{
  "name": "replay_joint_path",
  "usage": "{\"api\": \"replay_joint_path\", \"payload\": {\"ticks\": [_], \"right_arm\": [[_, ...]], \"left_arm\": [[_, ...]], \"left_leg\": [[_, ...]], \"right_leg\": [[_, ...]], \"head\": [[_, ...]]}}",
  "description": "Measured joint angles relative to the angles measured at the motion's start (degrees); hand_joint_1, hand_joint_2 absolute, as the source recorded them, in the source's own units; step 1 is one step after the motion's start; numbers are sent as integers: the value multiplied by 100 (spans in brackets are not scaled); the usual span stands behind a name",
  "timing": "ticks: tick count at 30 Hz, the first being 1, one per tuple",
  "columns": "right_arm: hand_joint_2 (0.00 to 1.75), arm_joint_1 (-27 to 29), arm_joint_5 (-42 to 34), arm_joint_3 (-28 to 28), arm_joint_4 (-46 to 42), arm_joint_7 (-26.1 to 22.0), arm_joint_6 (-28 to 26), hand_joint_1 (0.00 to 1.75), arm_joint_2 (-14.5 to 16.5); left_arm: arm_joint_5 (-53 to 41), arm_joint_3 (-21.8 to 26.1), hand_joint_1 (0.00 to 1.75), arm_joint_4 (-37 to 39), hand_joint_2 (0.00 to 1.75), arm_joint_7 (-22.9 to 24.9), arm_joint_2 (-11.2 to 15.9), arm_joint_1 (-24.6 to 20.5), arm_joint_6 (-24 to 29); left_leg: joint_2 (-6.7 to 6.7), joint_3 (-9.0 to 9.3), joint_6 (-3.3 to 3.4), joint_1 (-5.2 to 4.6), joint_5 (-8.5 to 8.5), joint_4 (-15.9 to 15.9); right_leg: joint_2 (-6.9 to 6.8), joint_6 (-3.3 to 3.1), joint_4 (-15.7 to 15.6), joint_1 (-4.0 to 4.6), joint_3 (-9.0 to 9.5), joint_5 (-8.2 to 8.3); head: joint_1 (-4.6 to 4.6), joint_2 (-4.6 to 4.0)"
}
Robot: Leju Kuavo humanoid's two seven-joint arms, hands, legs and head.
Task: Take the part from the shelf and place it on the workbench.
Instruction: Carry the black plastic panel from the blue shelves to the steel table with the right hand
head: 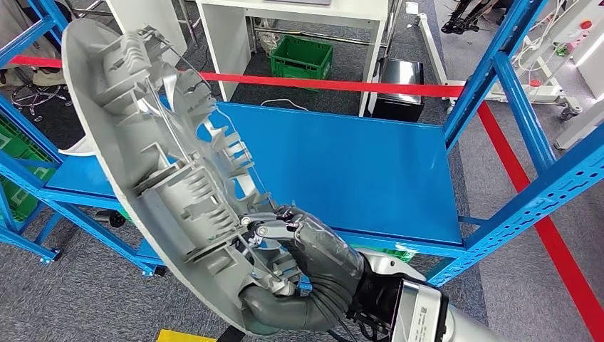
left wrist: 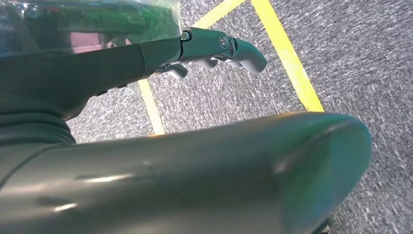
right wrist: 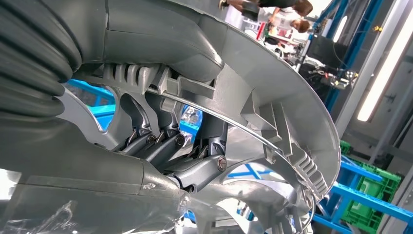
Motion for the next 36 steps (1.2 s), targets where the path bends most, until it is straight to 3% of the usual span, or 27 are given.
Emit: {"api": "replay_joint_path", "payload": {"ticks": [5,9,11,13,14,16,18,20,24,26,29,30,31,32,35,36], "right_arm": [[175,5,-4,0,0,1,-42,175,-3],[175,7,65,-4,-7,33,-131,175,-6],[175,9,138,-6,-19,52,-202,175,-18],[175,21,205,-3,-24,70,-266,175,-36],[175,30,226,-2,-23,79,-290,175,-47],[175,44,246,-2,-22,97,-319,175,-73],[175,46,252,-2,-22,105,-325,175,-88],[175,45,256,-3,-23,104,-325,175,-92],[175,44,261,-5,-24,104,-337,175,-96],[175,43,262,-6,-24,103,-339,175,-95],[175,45,262,-3,-20,103,-341,175,-93],[175,49,262,-2,-16,103,-341,175,-94],[175,55,262,-1,-13,103,-343,175,-95],[175,61,262,-1,-11,103,-343,175,-95],[175,71,262,-5,-9,105,-345,175,-93],[175,71,261,-6,-9,105,-346,175,-93]], "left_arm": [[203,111,0,5,175,-68,4,22,-73],[322,194,0,5,175,-125,10,32,-109],[348,232,0,5,175,-129,9,30,-124],[374,244,0,5,175,-126,9,35,-134],[384,246,0,5,175,-122,9,38,-136],[392,249,0,5,175,-113,9,42,-136],[392,250,0,5,175,-108,7,40,-137],[393,251,0,5,175,-104,5,36,-139],[395,254,0,5,175,-97,-3,35,-142],[395,254,0,5,175,-94,-5,38,-141],[397,254,0,5,175,-92,-3,40,-138],[400,254,0,5,175,-91,-2,41,-136],[403,254,0,5,175,-88,-1,41,-134],[407,253,0,5,175,-84,0,39,-132],[408,253,0,5,175,-75,4,22,-125],[408,254,0,5,175,-74,7,15,-121]], "left_leg": [[-3,-5,32,-25,-20,23],[12,10,106,-13,44,-44],[30,16,143,20,91,-113],[38,-3,153,21,105,-117],[40,-13,149,21,108,-112],[42,-30,134,23,116,-95],[40,-41,107,29,122,-70],[35,-61,38,24,141,-56],[33,-93,-126,41,195,-61],[35,-189,-188,51,-29,132],[37,-524,-241,55,-721,1187],[37,-562,-245,54,-829,1455],[37,-506,-239,53,-822,1508],[37,-352,-223,51,-731,1359],[33,396,-128,24,-409,227],[31,544,-96,7,-377,-24]], "right_leg": [[-1,26,-16,-26,2,7],[-4,93,8,-42,-7,-18],[-11,125,366,-41,-159,-291],[-14,145,1073,-51,-460,-665],[-14,151,1376,-57,-589,-768],[-16,151,1466,-64,-607,-656],[-21,129,784,-66,-258,-285],[-18,66,165,-41,54,-82],[-8,-99,6,-4,62,-6],[-25,-200,-21,-21,17,65],[-40,-267,-19,-11,-97,161],[-40,-271,-13,0,-147,195],[-38,-270,-4,9,-193,224],[-35,-266,7,17,-237,252],[-28,-218,35,33,-321,323],[-29,-185,38,35,-341,354]], "head": [[-2,0],[-2,0],[26,-1],[55,-1],[62,-1],[72,-1],[81,0],[85,0],[79,-1],[56,0],[-3,-1],[-13,-1],[-19,-1],[-27,-1],[-52,-1],[-56,0]]}}
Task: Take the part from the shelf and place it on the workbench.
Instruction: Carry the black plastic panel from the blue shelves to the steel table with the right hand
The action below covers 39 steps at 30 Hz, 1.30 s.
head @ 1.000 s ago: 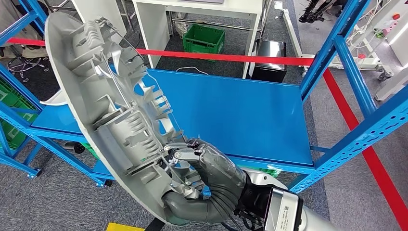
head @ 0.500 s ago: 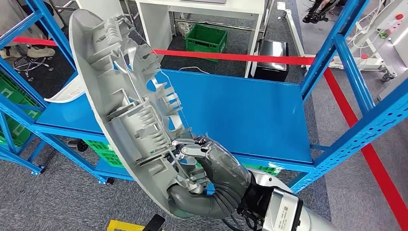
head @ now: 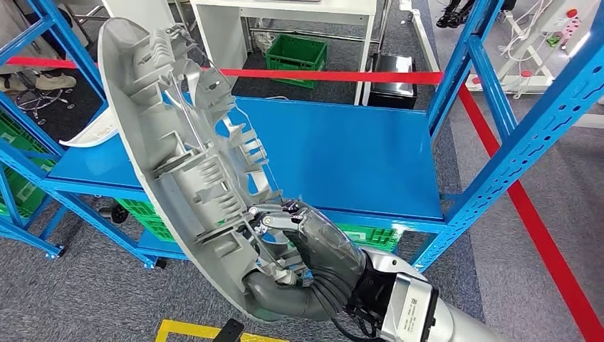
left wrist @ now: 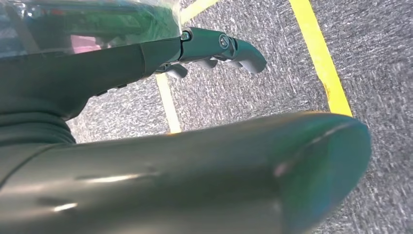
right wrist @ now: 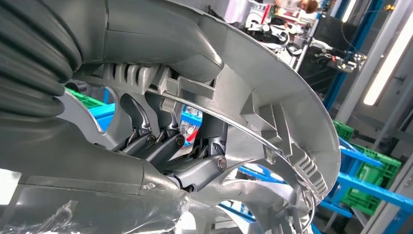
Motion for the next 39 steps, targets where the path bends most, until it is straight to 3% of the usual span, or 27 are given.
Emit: {"api": "replay_joint_path", "payload": {"ticks": [3,4,6,8,9,10,11,12,14,16,19,21,24,25,26,27,29,31,32,39], "right_arm": [[175,0,-2,-2,0,3,-3,175,-1],[175,-1,-2,-2,0,4,-3,175,-3],[175,-3,-2,-1,1,7,-3,175,-9],[175,2,-2,2,3,10,-3,175,-16],[175,8,-2,3,5,12,-3,175,-21],[175,13,-2,4,9,16,-3,175,-27],[175,15,-2,4,13,24,-3,175,-33],[175,16,-2,4,16,30,-4,175,-37],[175,4,-3,3,17,43,-5,175,-38],[175,-9,-7,1,17,49,-7,175,-34],[175,-21,-10,-1,18,52,-9,175,-32],[175,-35,-11,0,18,54,-9,175,-30],[175,-46,-15,3,18,55,-9,175,-28],[175,-45,-15,4,19,55,-9,175,-28],[175,-44,-15,5,20,55,-9,175,-28],[175,-44,-15,5,21,55,-9,175,-28],[175,-44,-15,5,22,55,-9,175,-27],[175,-45,-15,2,22,56,-10,175,-27],[175,-46,-15,1,22,56,-10,175,-26],[175,-46,-15,1,22,57,-11,175,-26]], "left_arm": [[11,-1,0,0,175,7,2,-7,9],[17,0,0,0,175,8,3,-11,13],[26,2,0,0,175,7,4,-27,24],[32,2,0,0,175,9,4,-32,26],[35,2,0,0,175,14,3,-29,27],[38,2,0,-1,175,25,2,-28,30],[40,2,0,-1,175,56,2,-31,34],[42,2,0,-4,175,98,2,-36,39],[43,2,0,-24,175,202,2,-46,53],[41,2,0,-52,175,269,2,-55,69],[40,0,0,-81,175,304,4,-63,75],[41,-1,0,-93,175,319,9,-60,79],[41,-2,0,-98,175,326,14,-59,83],[41,-2,0,-98,175,326,15,-59,83],[41,-2,0,-98,175,326,16,-58,84],[41,-2,0,-98,175,326,16,-59,83],[41,-2,0,-99,175,326,18,-68,83],[41,-2,0,-102,175,325,22,-84,85],[41,-2,0,-104,175,325,25,-90,86],[41,-2,0,-109,175,324,26,-93,86]], "left_leg": [[5,32,92,-23,71,-157],[14,3,129,-12,124,-179],[32,-92,193,14,236,-215],[38,-235,220,3,334,-207],[40,-309,222,-1,384,-201],[42,-382,222,-4,434,-195],[42,-457,217,-8,483,-183],[41,-525,211,-12,524,-169],[34,-646,181,-23,598,-128],[31,-713,124,-24,677,-108],[29,-756,20,4,779,-112],[26,-850,-43,16,526,88],[29,-1095,-116,35,-258,1085],[29,-1120,-131,38,-368,1379],[29,-1084,-139,38,-367,1533],[29,-948,-136,38,-254,1463],[26,-429,-96,34,-10,786],[20,70,-37,15,-11,33],[17,182,-17,6,-71,-152],[16,215,-4,-3,-87,-219]], "right_leg": [[1,114,-22,-13,-47,101],[4,151,3,-16,-71,61],[5,217,326,-29,-201,-267],[2,261,1069,-45,-434,-775],[2,272,1416,-49,-522,-936],[2,278,1647,-49,-553,-1006],[2,273,1640,-48,-468,-937],[2,258,1436,-47,-289,-793],[1,193,583,-31,296,-544],[5,123,-51,3,671,-521],[4,24,-181,31,655,-464],[-18,-64,-213,6,576,-345],[-34,-116,-214,-9,390,-179],[-36,-112,-202,-7,313,-129],[-37,-105,-185,-6,234,-80],[-36,-96,-163,-6,154,-35],[-31,-65,-104,-5,8,40],[-27,-14,-55,6,-88,106],[-29,7,-45,12,-110,129],[-32,34,-44,16,-126,166]], "head": [[-3,1],[0,1],[43,1],[96,0],[110,1],[117,0],[125,0],[131,0],[139,0],[135,1],[147,-1],[136,-1],[76,-1],[66,-1],[58,-1],[47,-1],[29,-1],[14,-1],[10,-1],[10,-1]]}}
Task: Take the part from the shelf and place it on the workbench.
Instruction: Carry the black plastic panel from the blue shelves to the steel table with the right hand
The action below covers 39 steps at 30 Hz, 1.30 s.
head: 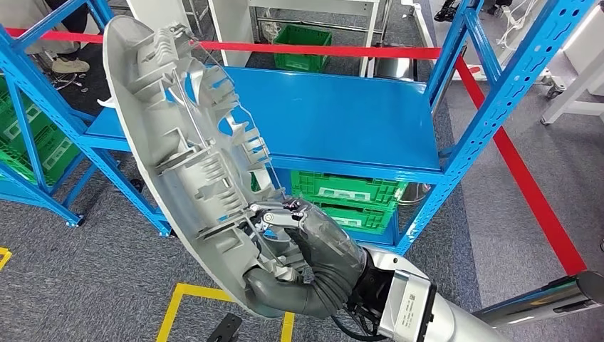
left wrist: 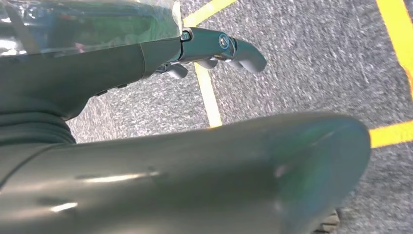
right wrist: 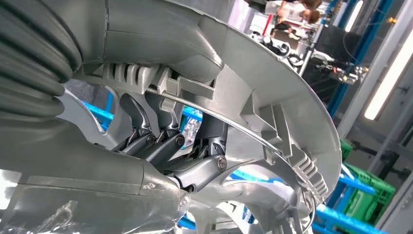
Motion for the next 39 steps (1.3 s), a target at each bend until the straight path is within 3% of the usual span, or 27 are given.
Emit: {"api": "replay_joint_path", "payload": {"ticks": [2,3,5,6,7,9,10,11,13,14,15,18,19,20,21,23,24,25,27,29,30,31,32,34,35,37,39], "right_arm": [[175,-1,0,1,0,0,1,175,0],[175,-3,-1,1,0,1,2,175,-3],[175,-3,-2,3,3,1,2,175,-11],[175,-3,-2,3,6,2,2,175,-16],[175,-2,-2,4,9,2,2,175,-18],[175,-7,-2,3,10,2,2,175,-18],[175,-11,-2,3,10,3,2,175,-16],[175,-16,-3,2,9,4,2,175,-15],[175,-22,-4,1,9,8,0,175,-13],[175,-25,-4,1,9,11,-1,175,-10],[175,-27,-5,1,9,16,-3,175,-8],[175,-28,-8,4,11,38,-12,175,-4],[175,-25,-9,5,11,48,-20,175,-5],[175,-22,-12,8,11,57,-31,175,-7],[175,-19,-17,9,11,65,-43,175,-9],[175,-10,-25,10,10,79,-74,175,-13],[175,-5,-27,8,9,85,-89,175,-14],[175,1,-27,5,7,90,-103,175,-15],[175,14,-21,3,-2,97,-127,175,-22],[175,33,-8,4,-9,102,-146,175,-34],[175,42,-2,3,-17,104,-154,175,-43],[175,50,3,3,-25,107,-160,175,-54],[175,59,7,2,-33,110,-165,175,-66],[175,75,10,4,-42,119,-169,175,-87],[175,85,11,5,-42,124,-169,175,-100],[175,95,11,7,-42,133,-172,175,-121],[175,96,13,4,-48,137,-175,175,-131]], "left_arm": [[0,0,0,-5,175,1,3,5,-1],[0,1,0,-10,175,2,5,5,-2],[0,2,0,-21,175,4,9,3,-3],[0,2,0,-27,175,8,11,0,-1],[0,2,0,-35,175,15,13,-1,2],[1,2,0,-57,175,33,14,0,14],[1,2,0,-69,175,40,14,-1,20],[1,1,0,-79,175,45,14,-1,27],[3,-1,0,-95,175,51,16,1,36],[5,-2,0,-101,175,54,19,7,41],[7,-3,0,-107,175,57,22,15,46],[22,-5,0,-120,175,62,35,26,61],[27,-7,0,-125,175,64,38,25,66],[28,-9,0,-128,175,67,40,25,69],[28,-13,0,-131,175,74,42,25,72],[26,-20,0,-137,175,89,49,21,77],[23,-23,0,-145,175,97,52,15,80],[18,-26,0,-154,175,101,55,8,84],[8,-32,0,-172,175,108,57,-2,88],[5,-35,0,-182,175,116,61,3,92],[5,-36,0,-186,175,120,63,1,95],[7,-37,0,-193,175,122,66,-3,101],[8,-38,0,-202,175,123,67,-9,104],[9,-40,0,-215,175,123,69,-14,109],[9,-42,0,-219,175,124,70,-14,109],[9,-45,0,-224,175,125,71,-15,109],[9,-50,0,-229,175,128,69,-16,109]], "left_leg": [[0,-28,35,-17,27,10],[10,-85,90,-13,96,-4],[35,-379,186,-4,348,-1],[47,-579,216,2,496,18],[47,-746,205,-4,596,64],[43,-918,161,-12,698,130],[42,-945,130,-10,737,141],[42,-967,96,-4,779,140],[39,-1003,24,11,861,126],[32,-1037,-8,15,827,144],[25,-1084,-39,17,683,243],[17,-1280,-118,36,-136,1138],[17,-1315,-137,40,-292,1478],[17,-1289,-149,42,-316,1693],[17,-1189,-153,42,-228,1731],[17,-740,-139,44,72,1223],[14,-452,-121,38,104,814],[10,-217,-93,29,74,445],[2,-19,-18,-2,-37,74],[19,-85,74,-8,44,35],[31,-134,124,-2,104,22],[45,-198,170,9,174,7],[57,-276,207,18,250,-1],[56,-445,243,3,380,5],[57,-540,249,-9,452,9],[57,-716,251,-41,582,15],[51,-863,247,-74,706,20]], "right_leg": [[-2,30,-16,-12,-8,50],[4,67,45,-23,-48,-34],[16,158,774,-49,-197,-526],[23,185,1013,-57,-135,-688],[22,177,1052,-58,53,-737],[23,107,314,-35,619,-648],[28,76,59,-15,766,-688],[34,52,-68,4,821,-734],[37,-9,-120,12,779,-656],[32,-46,-137,-1,742,-605],[24,-86,-153,-18,687,-535],[12,-142,-161,-35,491,-356],[10,-141,-150,-34,416,-303],[8,-134,-132,-33,336,-252],[7,-124,-106,-34,249,-204],[11,-94,-33,-37,87,-127],[15,-69,3,-31,16,-92],[17,-40,31,-25,-37,-56],[16,27,38,-20,-96,47],[19,95,12,-31,-125,129],[23,128,48,-37,-165,63],[25,157,164,-42,-225,-96],[26,180,427,-50,-318,-371],[24,210,1154,-59,-496,-904],[24,215,1486,-59,-535,-1019],[24,186,1610,-53,-372,-852],[25,85,1013,-20,159,-595]], "head": [[-1,0],[12,0],[72,0],[105,0],[126,0],[129,0],[129,0],[134,0],[153,0],[162,0],[150,0],[76,0],[62,0],[54,0],[46,0],[23,0],[10,0],[2,0],[-6,0],[-6,0],[2,0],[21,0],[48,0],[107,0],[125,0],[144,0],[151,0]]}}
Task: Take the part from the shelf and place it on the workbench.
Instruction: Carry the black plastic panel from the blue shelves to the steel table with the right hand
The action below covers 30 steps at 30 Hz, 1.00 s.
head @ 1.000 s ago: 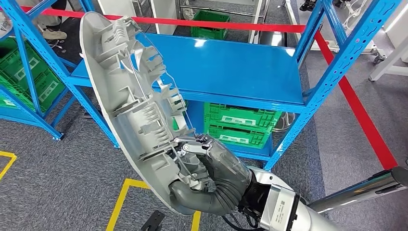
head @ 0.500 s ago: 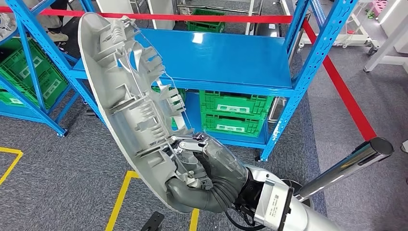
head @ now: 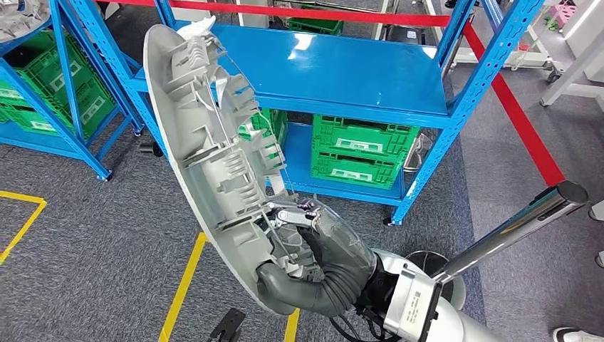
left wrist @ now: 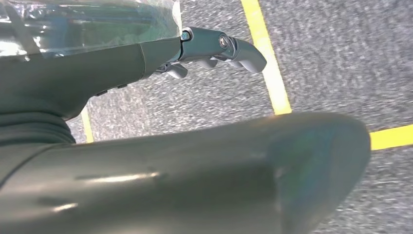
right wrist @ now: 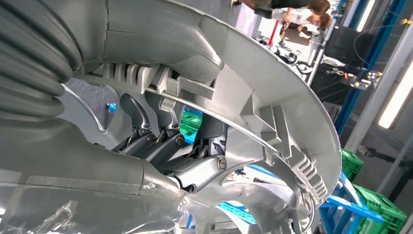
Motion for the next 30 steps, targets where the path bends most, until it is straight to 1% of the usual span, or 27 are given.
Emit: {"api": "replay_joint_path", "payload": {"ticks": [1,2,3,4,6,7,8,9,10,11,12,13,14,15,16,17,18,19,21,22,23,24,26,27,28,29,30], "right_arm": [[175,-4,1,-2,-13,1,-3,175,-1],[175,-7,1,-5,-28,1,-4,175,-2],[175,-10,1,-6,-42,0,-6,175,-2],[175,-13,1,-7,-53,0,-8,175,-3],[175,-16,2,-6,-56,0,-14,175,-8],[175,-16,3,-5,-57,1,-18,175,-10],[175,-16,3,-3,-57,2,-21,175,-11],[175,-17,3,-1,-57,2,-23,175,-12],[175,-16,3,1,-57,3,-24,175,-13],[175,-15,3,2,-56,3,-24,175,-13],[175,-14,3,3,-56,4,-25,175,-14],[175,-13,3,3,-55,4,-25,175,-15],[175,-12,3,4,-55,5,-26,175,-15],[175,-12,3,4,-55,5,-26,175,-16],[175,-12,3,3,-56,5,-26,175,-16],[175,-11,3,1,-57,7,-26,175,-16],[175,-11,3,-2,-58,8,-26,175,-16],[175,-12,3,-3,-59,9,-26,175,-17],[175,-12,3,-3,-58,9,-26,175,-20],[175,-13,3,-3,-58,8,-26,175,-22],[175,-14,3,-3,-58,8,-26,175,-24],[175,-15,3,-3,-58,8,-26,175,-27],[175,-13,3,-2,-59,9,-26,175,-30],[175,-9,3,-1,-58,9,-26,175,-32],[175,-5,3,0,-58,9,-26,175,-36],[175,-1,3,1,-57,10,-26,175,-39],[175,0,3,1,-57,10,-26,175,-41]], "left_arm": [[0,-2,0,-9,175,3,-3,-2,1],[1,-4,0,-18,175,5,-5,-3,2],[1,-7,0,-27,175,8,-7,-6,3],[2,-10,0,-36,175,9,-7,-8,6],[7,-20,0,-42,175,13,-4,-2,13],[11,-28,0,-44,175,17,-2,2,18],[17,-40,0,-44,175,21,1,6,22],[24,-58,0,-44,175,25,5,5,27],[32,-76,0,-44,175,27,9,4,31],[39,-93,0,-44,175,27,13,1,33],[45,-104,0,-44,175,27,18,-1,34],[49,-110,0,-44,175,27,22,-2,35],[50,-113,0,-44,175,27,26,-2,35],[50,-115,0,-44,175,27,30,-5,35],[50,-116,0,-44,175,27,32,-13,35],[50,-117,0,-46,175,26,33,-22,36],[50,-118,0,-50,175,25,34,-30,35],[50,-120,0,-54,175,25,34,-35,35],[51,-123,0,-62,175,26,32,-25,34],[52,-124,0,-65,175,27,32,-23,34],[53,-125,0,-67,175,27,31,-25,34],[53,-125,0,-70,175,27,29,-30,33],[49,-125,0,-73,175,23,30,-35,33],[42,-125,0,-74,175,15,31,-33,33],[32,-125,0,-75,175,4,32,-32,32],[22,-126,0,-76,175,-5,33,-33,30],[14,-127,0,-79,175,-13,33,-35,27]], "left_leg": [[-4,-55,-12,-17,58,5],[-6,-89,-33,-20,113,4],[-5,-109,-59,-13,164,0],[-4,-129,-96,-4,221,-7],[-9,-158,-159,20,274,-12],[-15,-207,-194,24,168,68],[-22,-275,-227,29,-44,246],[-27,-375,-260,42,-354,561],[-27,-476,-292,53,-652,955],[-26,-540,-316,65,-842,1330],[-26,-543,-332,72,-892,1601],[-26,-463,-340,77,-805,1691],[-26,-289,-342,81,-644,1580],[-27,-43,-338,85,-503,1318],[-30,270,-327,82,-492,920],[-34,549,-300,74,-554,519],[-38,739,-267,62,-651,230],[-42,838,-231,45,-740,44],[-28,781,-137,34,-688,5],[-16,742,-92,37,-636,-4],[-4,697,-42,45,-574,-12],[4,638,-8,53,-511,-19],[1,478,26,44,-393,-15],[1,387,30,37,-332,-13],[3,305,31,26,-273,-11],[4,232,30,13,-219,-9],[4,166,29,-5,-166,-8]], "right_leg": [[-4,-65,-493,28,351,-14],[-7,-97,-887,55,620,-71],[-6,-117,-1149,83,779,-134],[-3,-125,-1308,105,854,-171],[-3,-154,-1324,108,791,-66],[-13,-180,-1336,92,748,-6],[-25,-206,-1346,71,694,62],[-36,-225,-1346,53,623,129],[-39,-236,-1333,51,533,190],[-40,-239,-1313,49,434,254],[-42,-233,-1287,48,322,318],[-42,-224,-1252,46,207,377],[-41,-211,-1210,44,92,430],[-40,-195,-1163,41,-12,475],[-39,-171,-1113,45,-108,513],[-40,-144,-1068,51,-178,551],[-44,-115,-1041,56,-221,589],[-49,-87,-1026,59,-248,628],[-53,-26,-1026,49,-265,698],[-49,9,-990,43,-291,646],[-43,46,-892,36,-334,509],[-38,76,-658,27,-411,249],[-35,118,50,14,-600,-290],[-35,127,419,11,-674,-427],[-35,123,626,12,-677,-404],[-35,106,665,15,-603,-288],[-34,68,475,23,-411,-118]], "head": [[-1,0],[-5,0],[-7,0],[-5,0],[8,0],[11,0],[3,0],[-10,0],[-26,0],[-40,0],[-48,0],[-53,0],[-60,0],[-66,0],[-75,0],[-82,0],[-88,0],[-91,0],[-86,0],[-80,0],[-65,0],[-45,0],[-2,0],[10,0],[14,0],[19,0],[22,0]]}}
